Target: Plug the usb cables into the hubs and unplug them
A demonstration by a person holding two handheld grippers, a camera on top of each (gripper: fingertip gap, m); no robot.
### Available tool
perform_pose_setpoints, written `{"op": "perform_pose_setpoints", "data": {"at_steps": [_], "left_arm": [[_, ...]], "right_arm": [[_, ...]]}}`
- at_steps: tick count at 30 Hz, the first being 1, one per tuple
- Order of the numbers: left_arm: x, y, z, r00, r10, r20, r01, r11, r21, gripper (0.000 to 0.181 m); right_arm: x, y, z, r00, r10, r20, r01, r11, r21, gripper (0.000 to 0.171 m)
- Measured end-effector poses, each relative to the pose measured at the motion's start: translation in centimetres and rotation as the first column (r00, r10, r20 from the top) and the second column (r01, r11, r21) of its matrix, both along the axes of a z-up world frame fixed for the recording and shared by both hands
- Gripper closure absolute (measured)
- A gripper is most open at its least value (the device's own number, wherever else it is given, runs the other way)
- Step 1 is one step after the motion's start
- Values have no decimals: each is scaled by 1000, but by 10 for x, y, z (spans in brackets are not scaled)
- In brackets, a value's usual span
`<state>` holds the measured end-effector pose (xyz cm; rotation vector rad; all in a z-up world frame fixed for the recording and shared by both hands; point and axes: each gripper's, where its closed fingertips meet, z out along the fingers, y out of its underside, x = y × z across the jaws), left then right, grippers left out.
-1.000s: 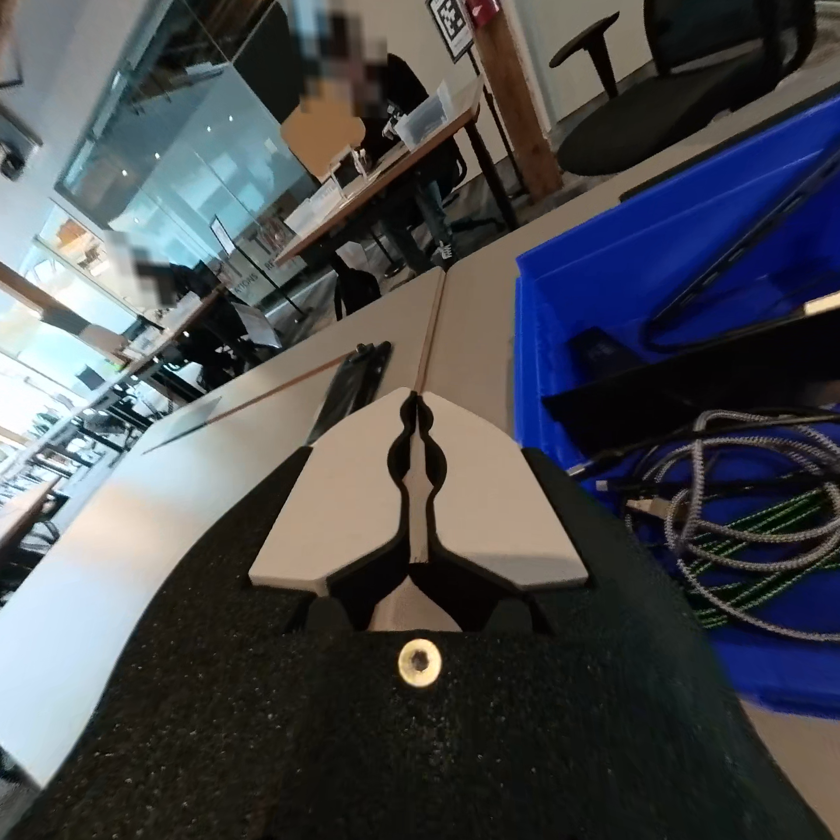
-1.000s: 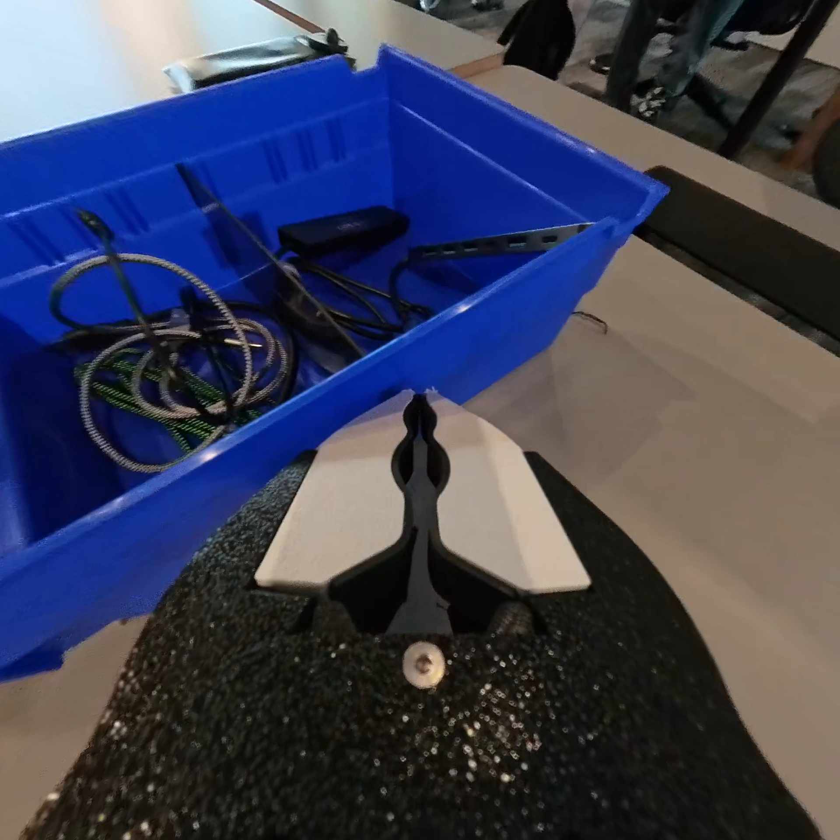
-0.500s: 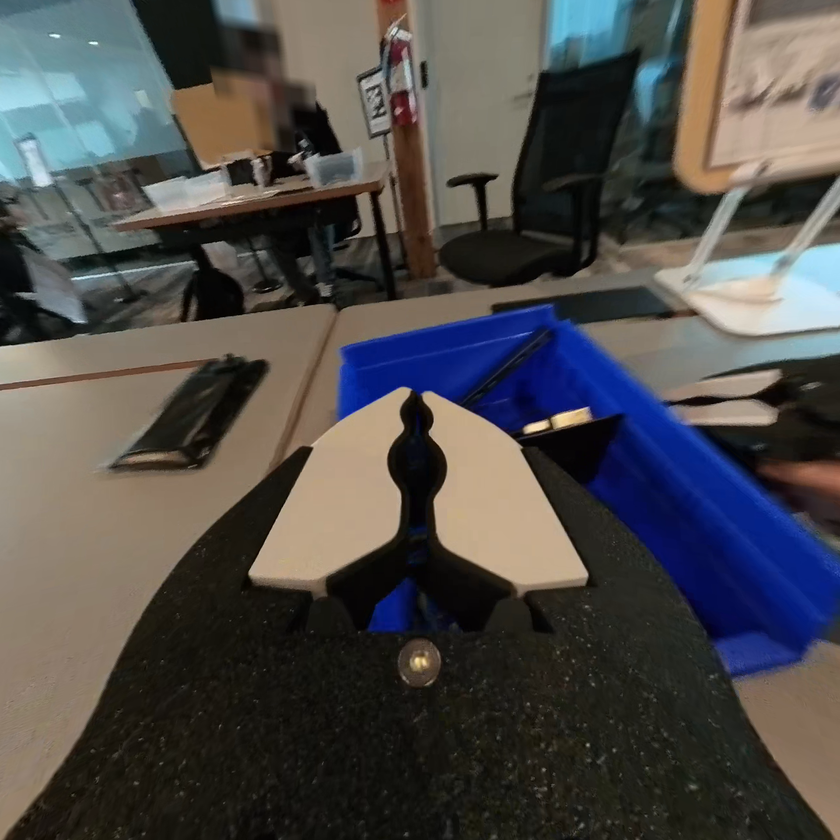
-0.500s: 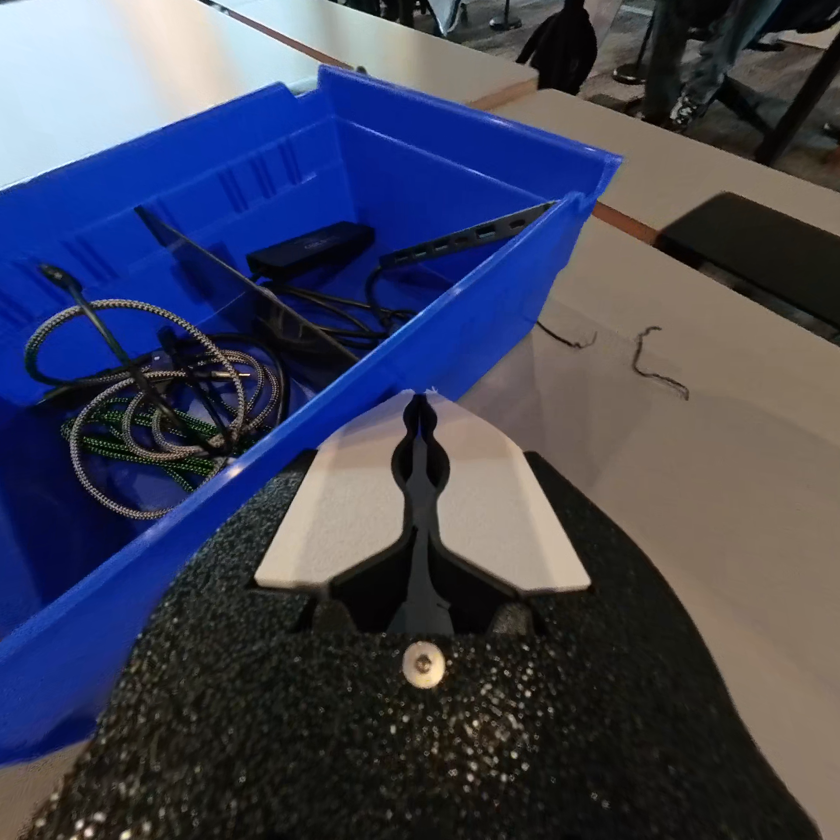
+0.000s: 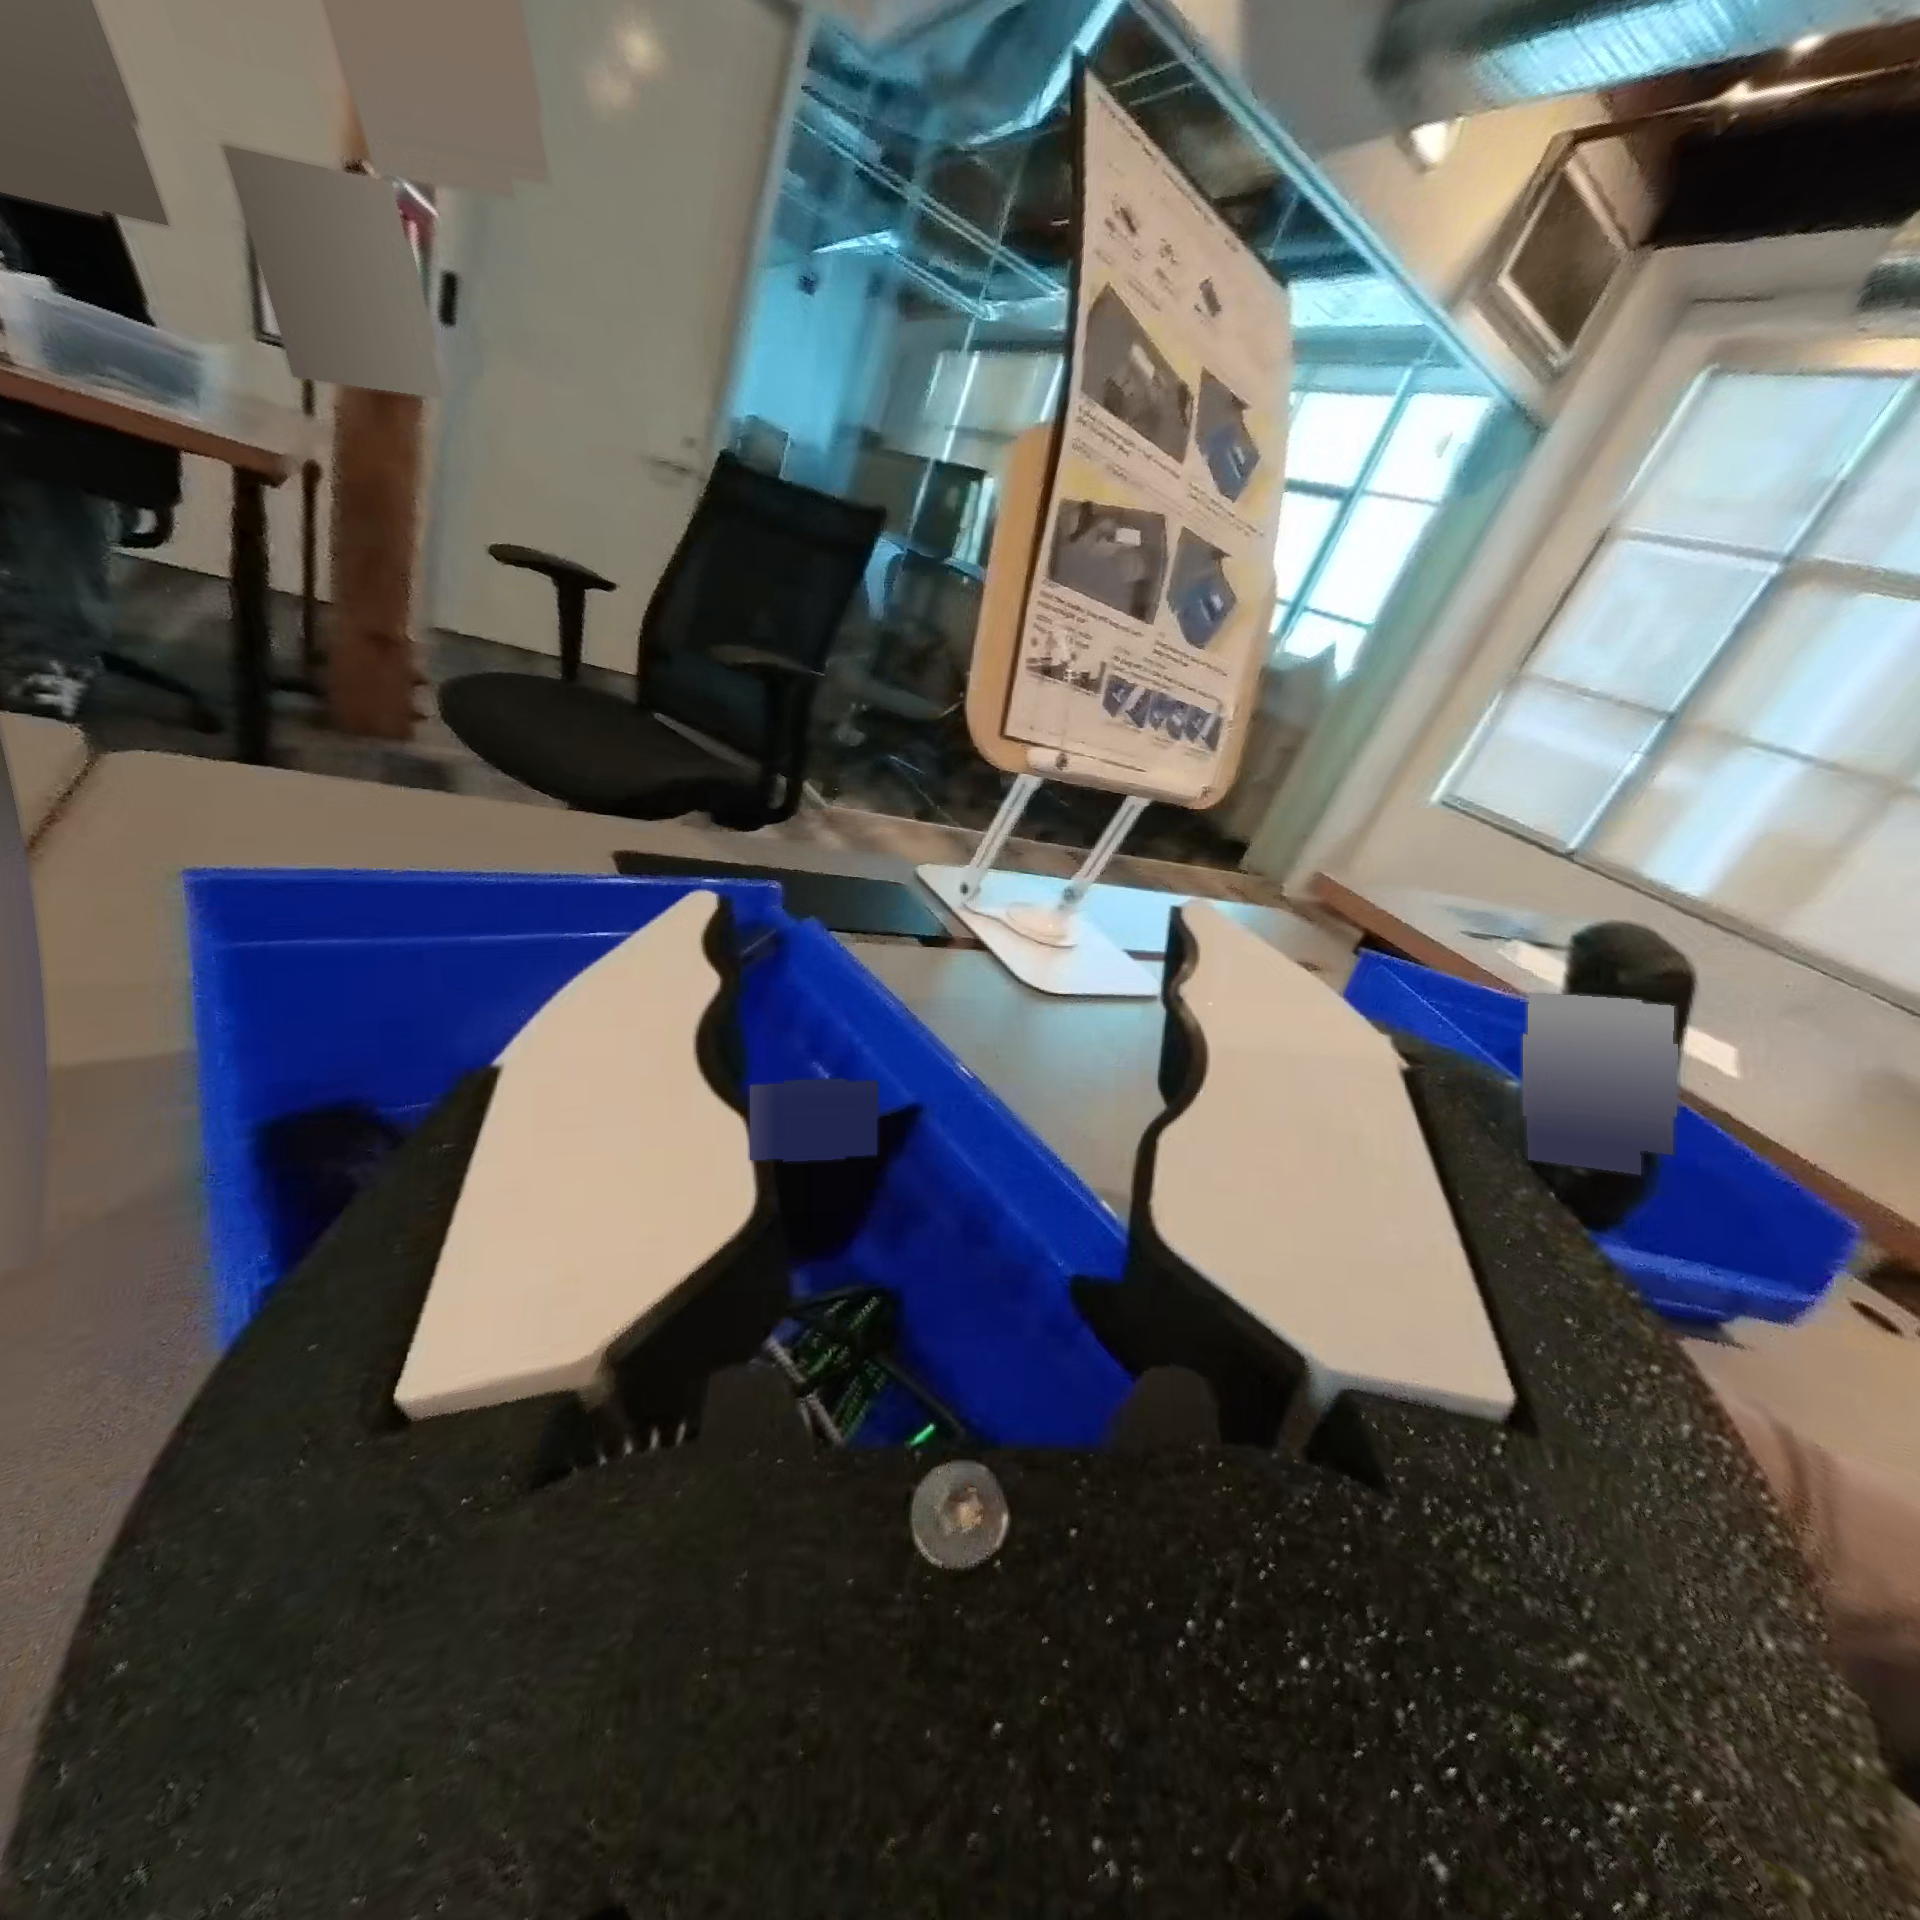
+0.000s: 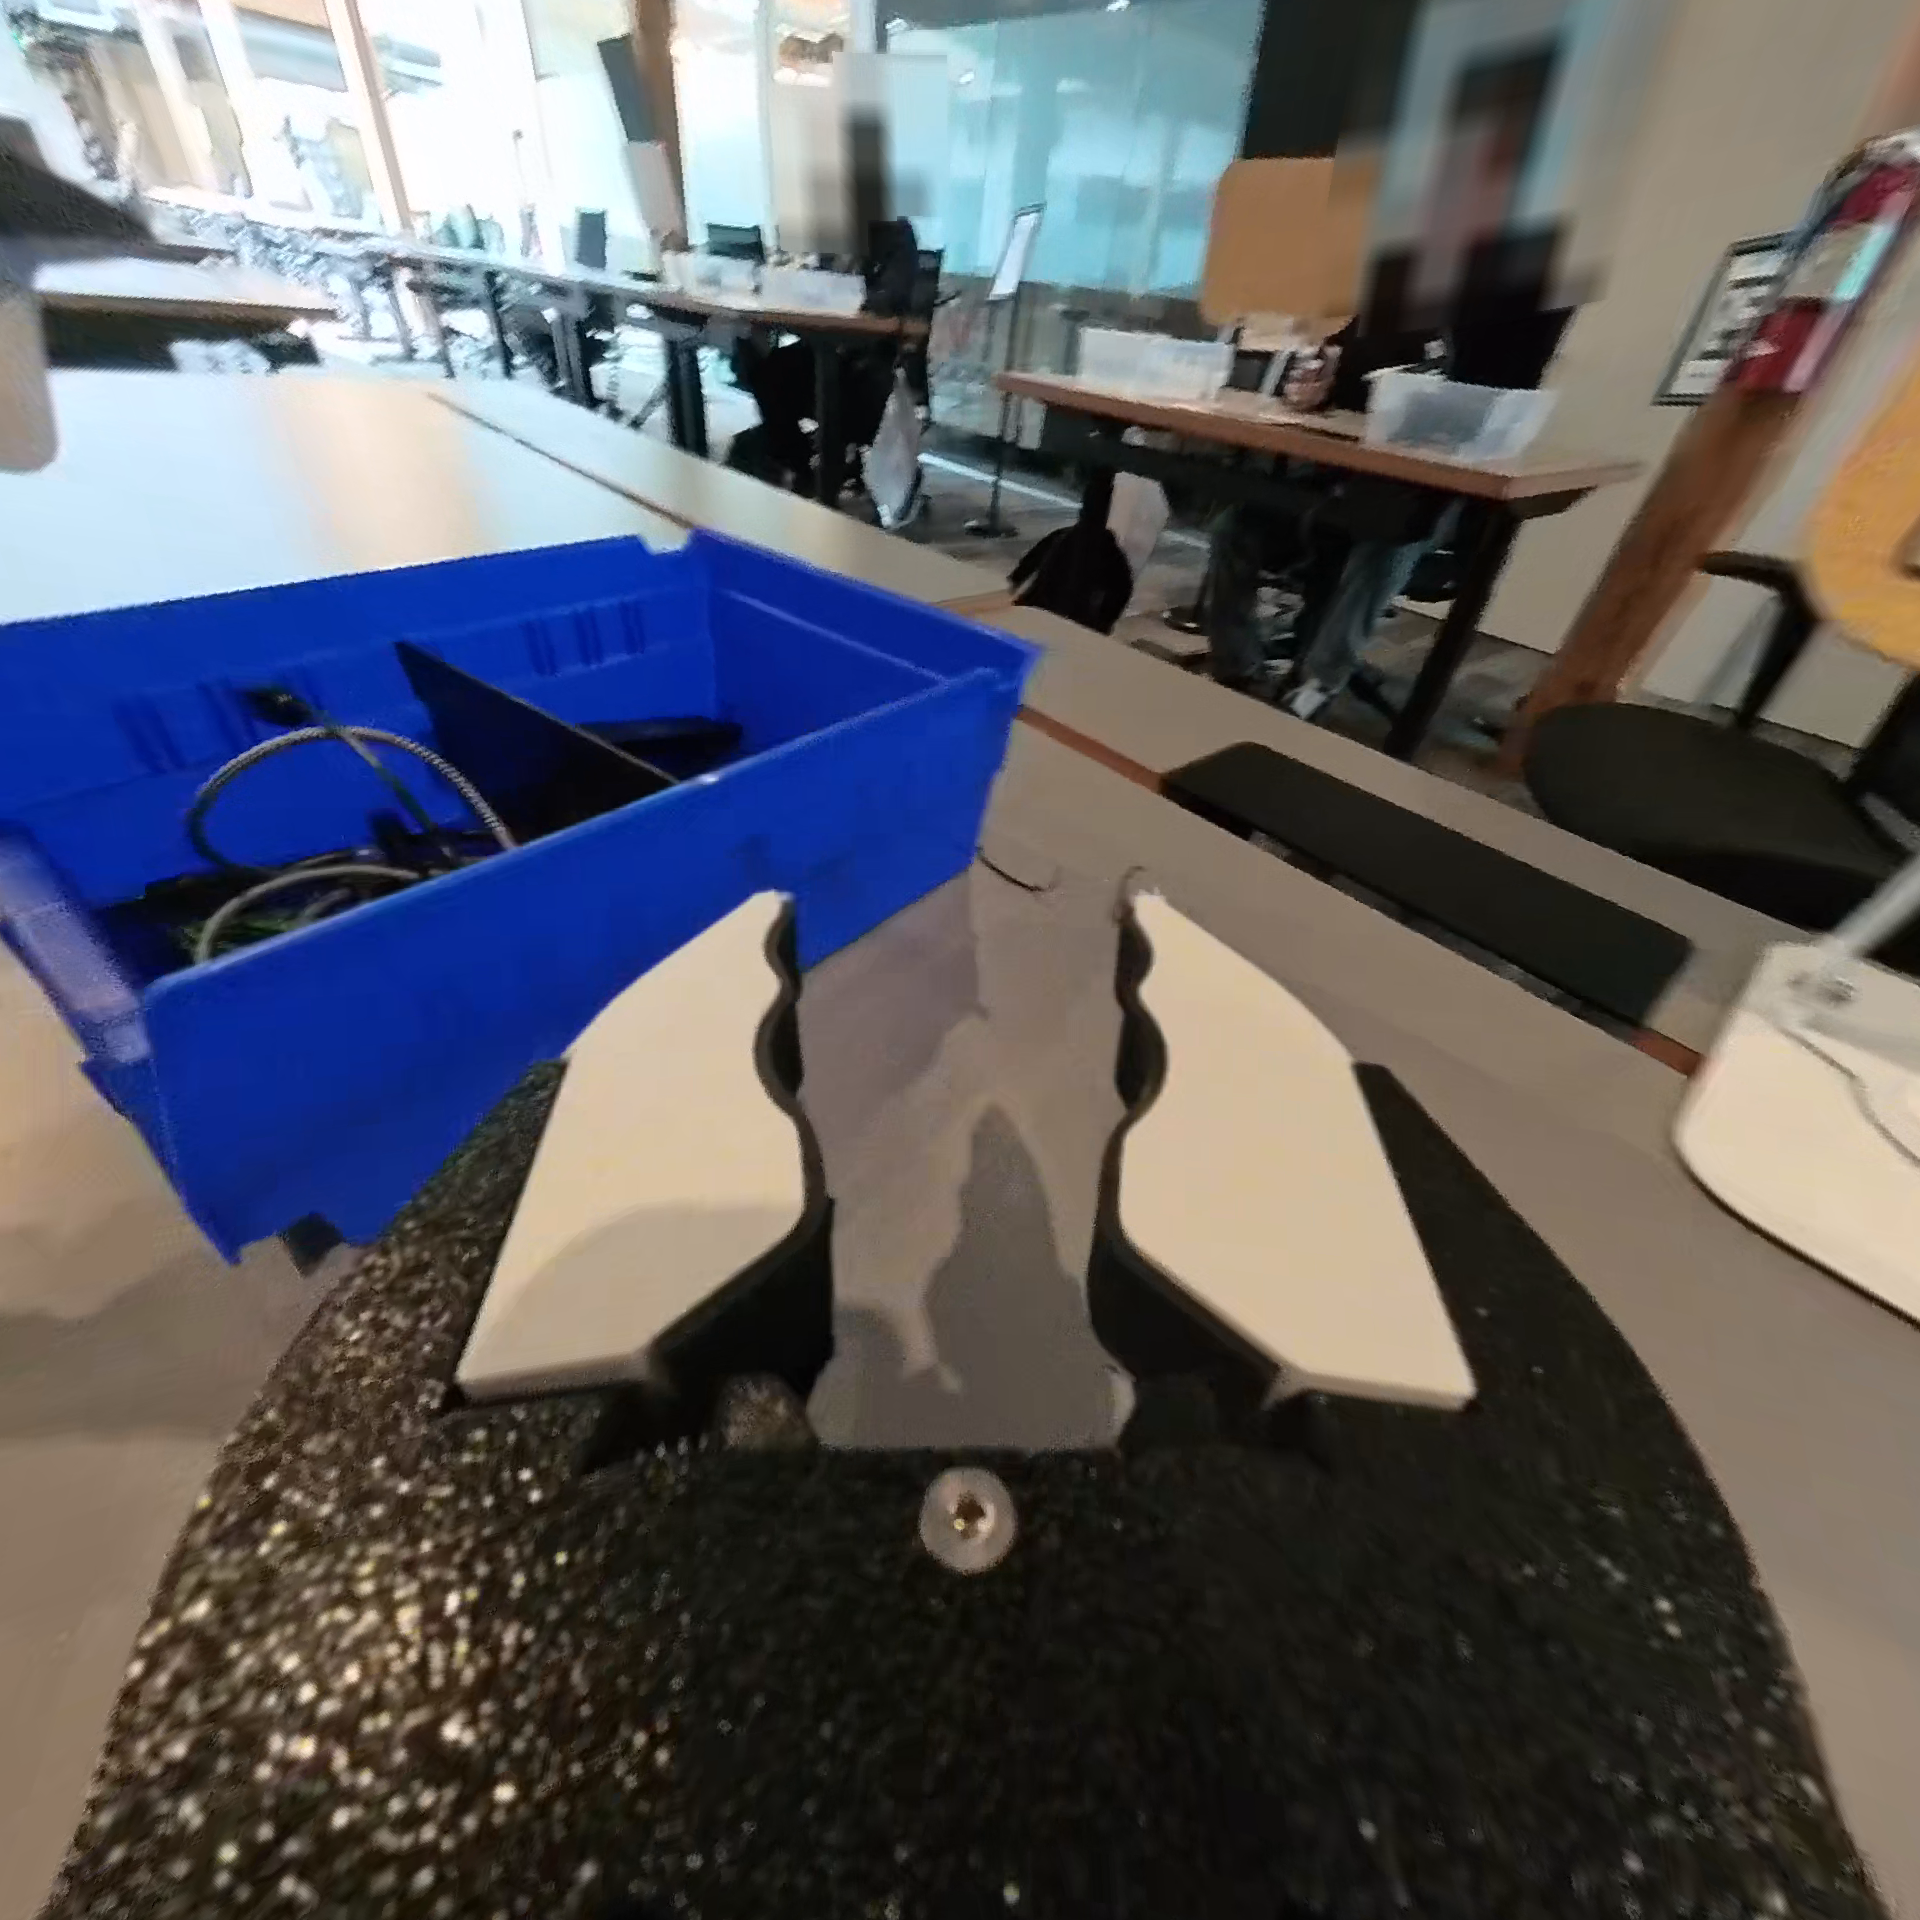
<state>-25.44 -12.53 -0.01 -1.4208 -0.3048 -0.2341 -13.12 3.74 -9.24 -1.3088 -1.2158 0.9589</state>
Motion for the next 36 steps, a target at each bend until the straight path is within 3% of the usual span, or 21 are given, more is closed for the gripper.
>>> {"op": "perform_pose_setpoints", "data": {"at_steps": [4, 8, 12, 16, 26, 29, 32, 36], "left_arm": [[1, 6, -10, 995, 40, -88, -48, 994, -93, 92], [11, 15, -10, 991, 29, -130, -42, 994, -96, 88], [21, 23, -11, 989, 7, -144, -22, 994, -105, 90], [23, 29, -19, 981, 20, -195, -52, 986, -160, 90], [24, 34, -28, 978, 16, -206, -60, 976, -208, 98], [22, 31, -28, 975, 33, -218, -81, 974, -212, 105], [23, 29, -25, 973, 28, -229, -76, 976, -205, 108], [27, 24, -20, 967, 0, -254, -51, 980, -194, 120]], "right_arm": [[55, 39, 5, 985, -170, -23, 170, 985, -11, 92], [118, 91, -4, 914, -405, -13, 405, 914, -6, 91], [174, 138, -34, 806, -575, 139, 588, 804, -83, 92], [205, 154, -46, 753, -627, 199, 652, 752, -94, 104], [267, 189, -49, 614, -751, 244, 741, 655, 151, 139], [288, 202, -45, 572, -789, 222, 761, 612, 216, 139], [297, 205, -40, 578, -794, 191, 761, 608, 227, 133], [257, 176, -11, 739, -674, 18, 666, 734, 134, 135]]}}
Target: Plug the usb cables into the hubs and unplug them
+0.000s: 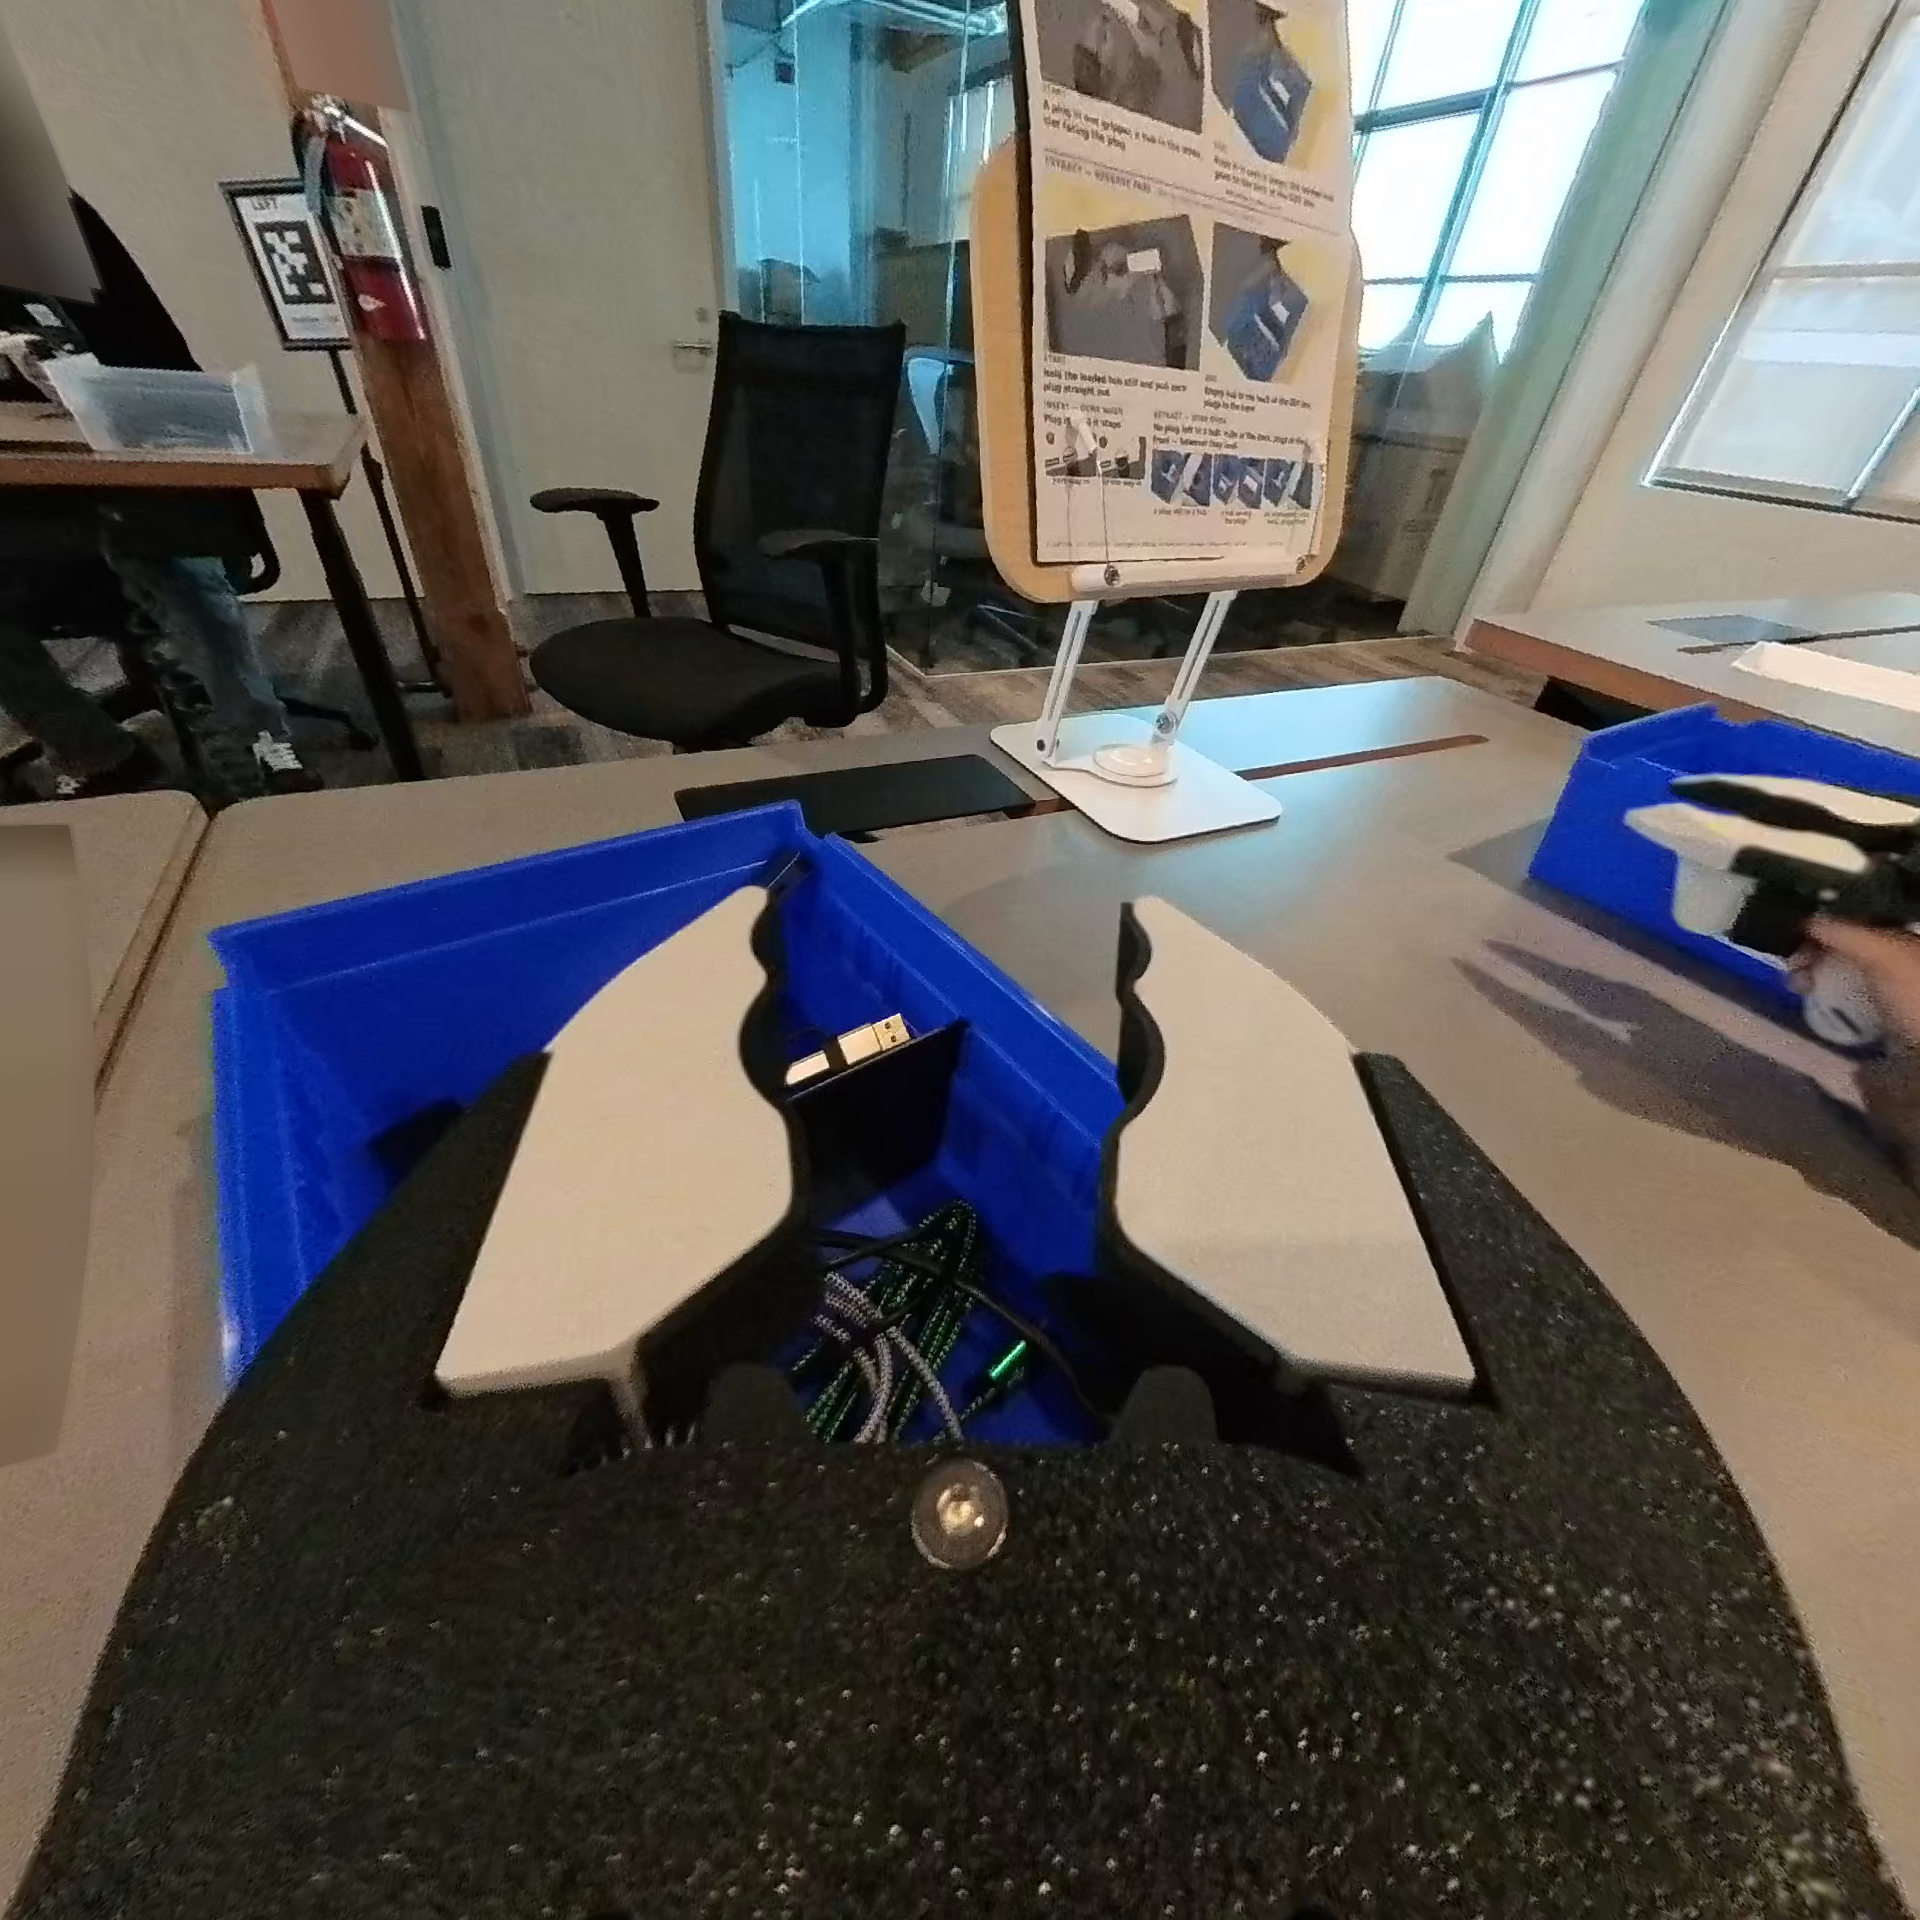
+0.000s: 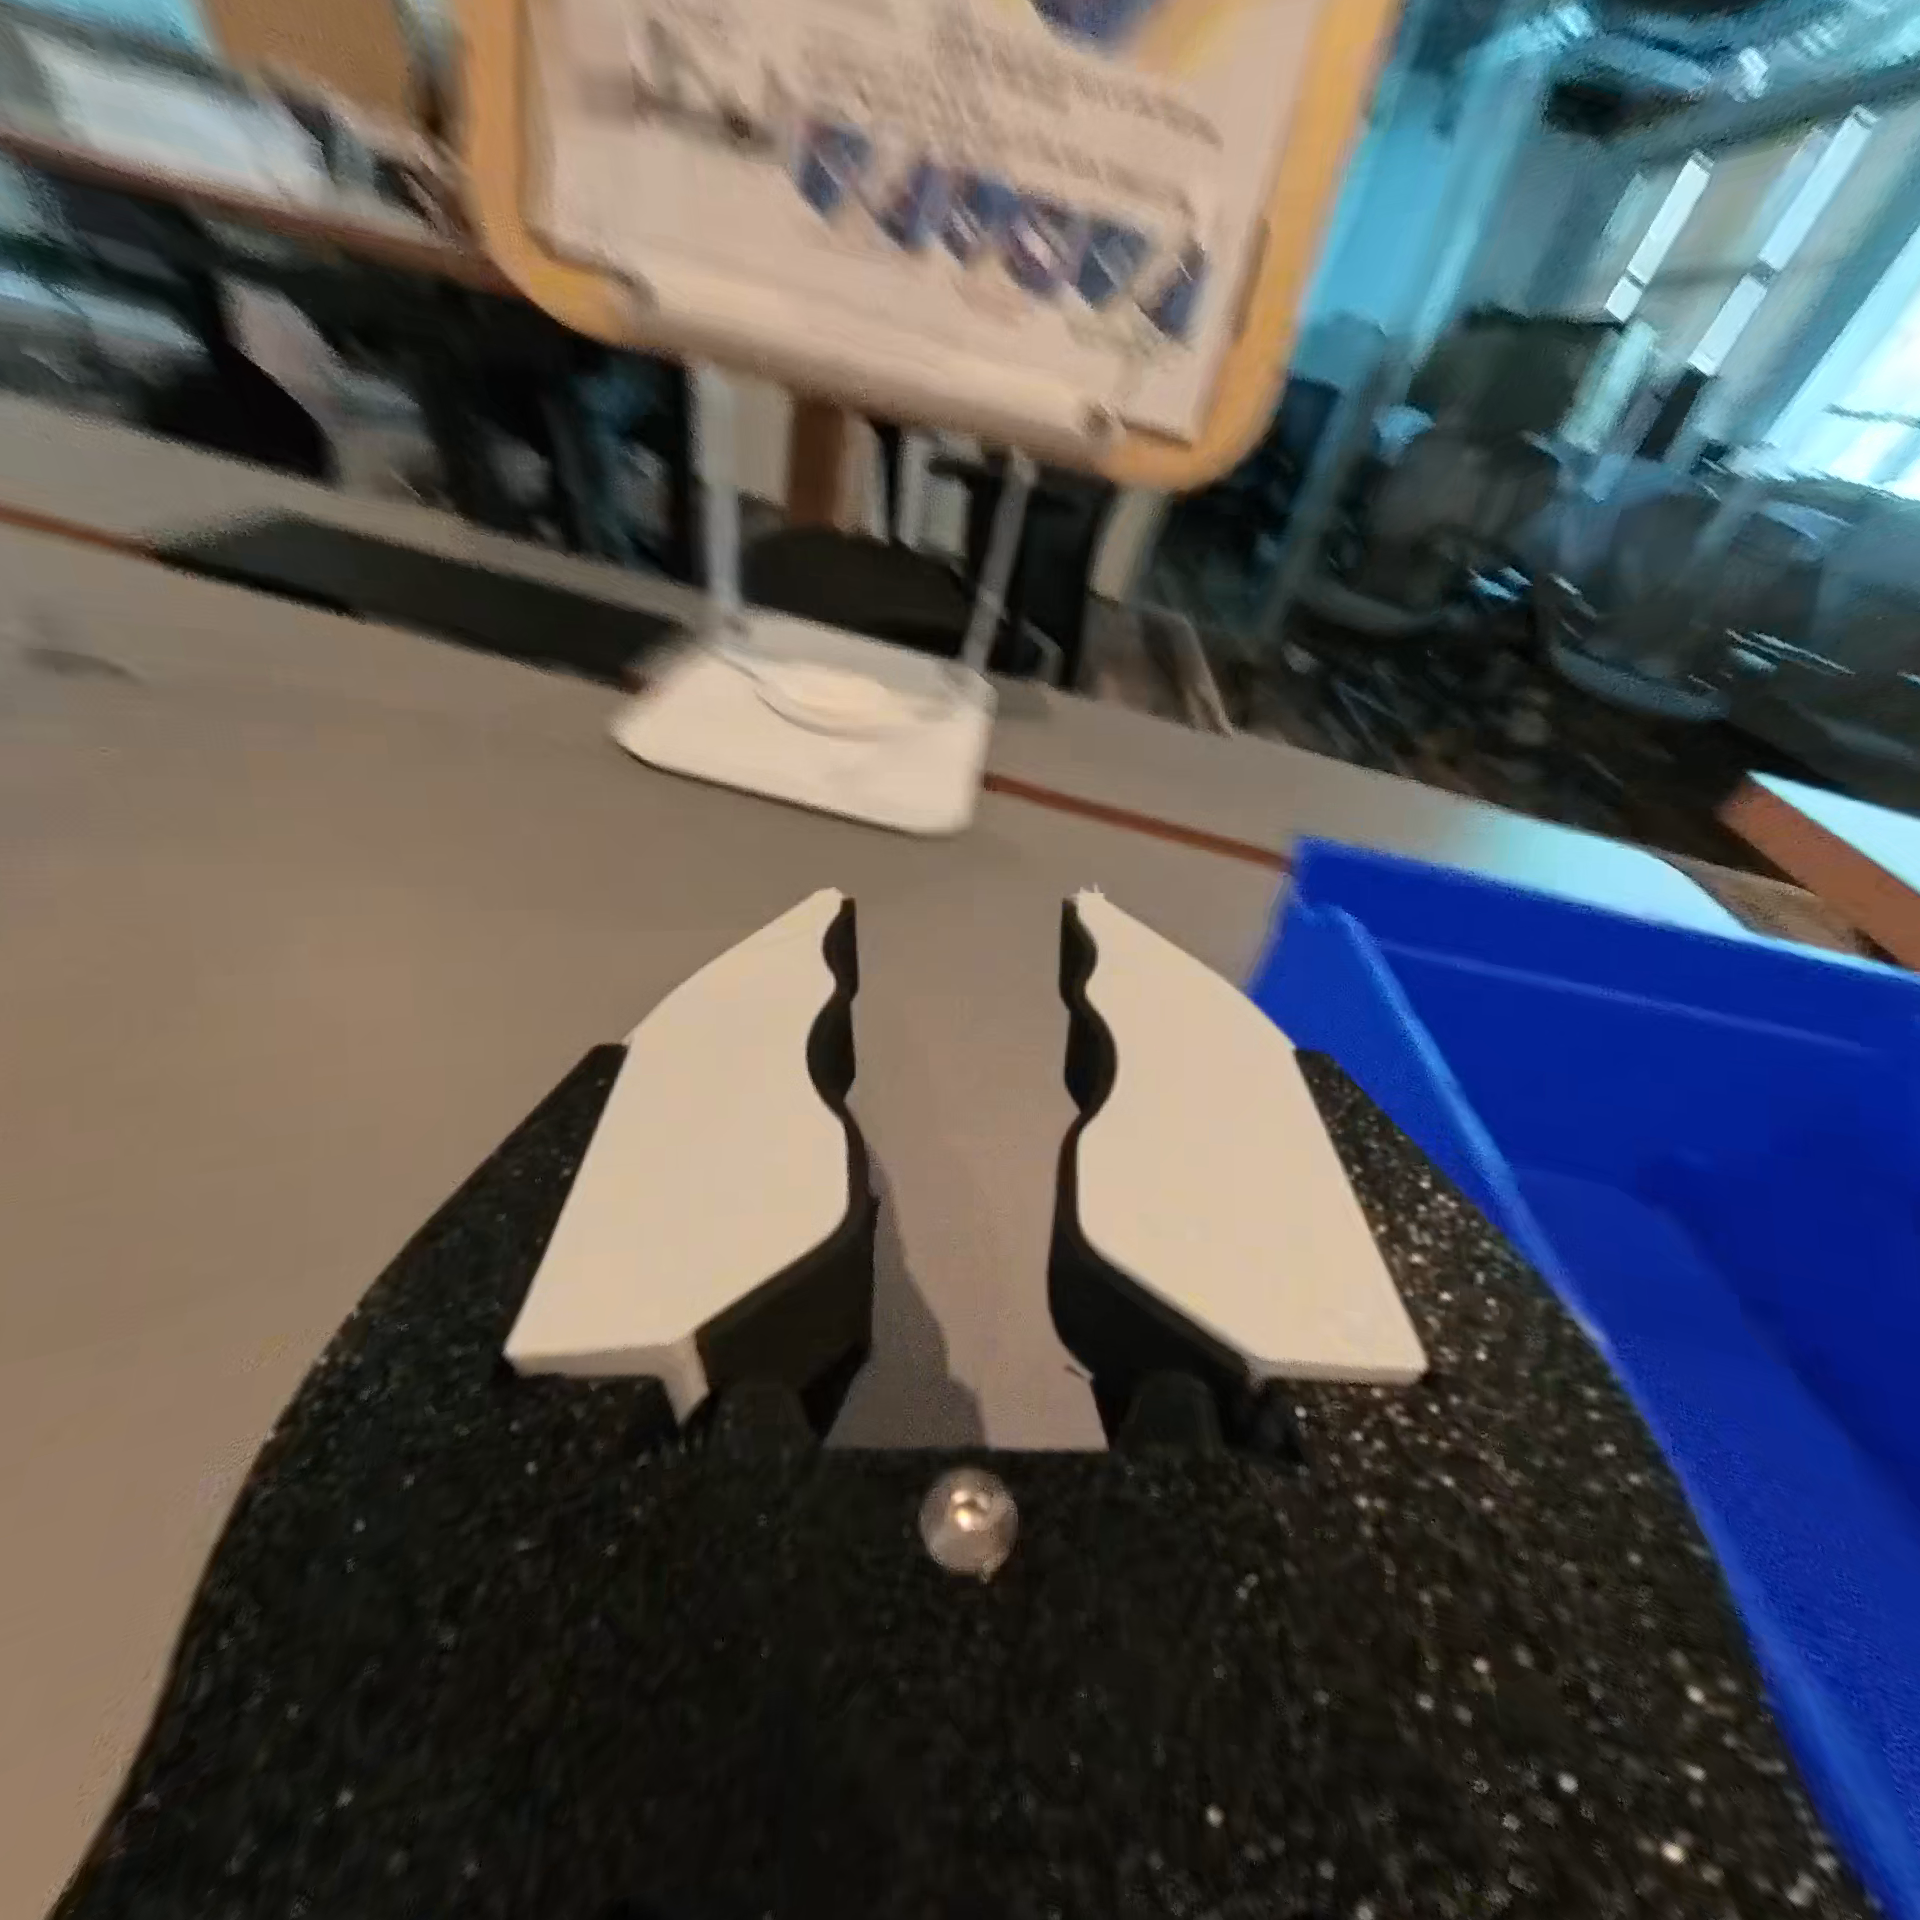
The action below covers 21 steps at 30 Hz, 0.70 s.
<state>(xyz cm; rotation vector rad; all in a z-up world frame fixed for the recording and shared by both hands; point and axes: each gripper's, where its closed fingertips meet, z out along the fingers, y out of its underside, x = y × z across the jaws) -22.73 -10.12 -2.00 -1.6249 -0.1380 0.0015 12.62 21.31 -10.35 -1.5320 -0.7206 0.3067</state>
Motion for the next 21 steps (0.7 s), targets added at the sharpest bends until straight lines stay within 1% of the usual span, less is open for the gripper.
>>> {"op": "perform_pose_setpoints", "data": {"at_steps": [2, 4, 6, 9, 13, 15, 17, 19, 21], "left_arm": [[-2, -2, 0, 1000, 6, -14, -6, 1000, -1, 126], [-5, -4, 0, 999, 22, -25, -22, 1000, -1, 131], [-10, -5, -1, 998, 48, -39, -49, 999, -8, 136], [-15, -8, -7, 995, 75, -61, -78, 996, -44, 155], [-24, -11, -7, 980, 151, -133, -158, 986, -47, 165], [-29, -14, -3, 961, 204, -187, -214, 976, -36, 166], [-37, -21, 5, 906, 302, -297, -316, 949, 0, 166], [-42, -29, 15, 822, 393, -412, -411, 911, 48, 166], [-46, -36, 21, 722, 463, -514, -501, 862, 72, 166]], "right_arm": [[-32, -25, 14, 985, 138, -102, -136, 990, 28, 137], [-64, -51, 19, 957, 253, -139, -251, 967, 35, 137], [-93, -73, 15, 942, 327, -77, -324, 945, 45, 137], [-127, -104, 4, 910, 413, 39, -415, 907, 71, 139], [-154, -136, -6, 863, 491, 115, -502, 860, 90, 147], [-162, -146, -9, 846, 516, 136, -530, 843, 97, 149], [-167, -153, -10, 835, 531, 146, -547, 831, 102, 153], [-170, -158, -11, 825, 547, 144, -562, 821, 102, 154], [-172, -160, -12, 819, 557, 137, -570, 816, 91, 154]]}}
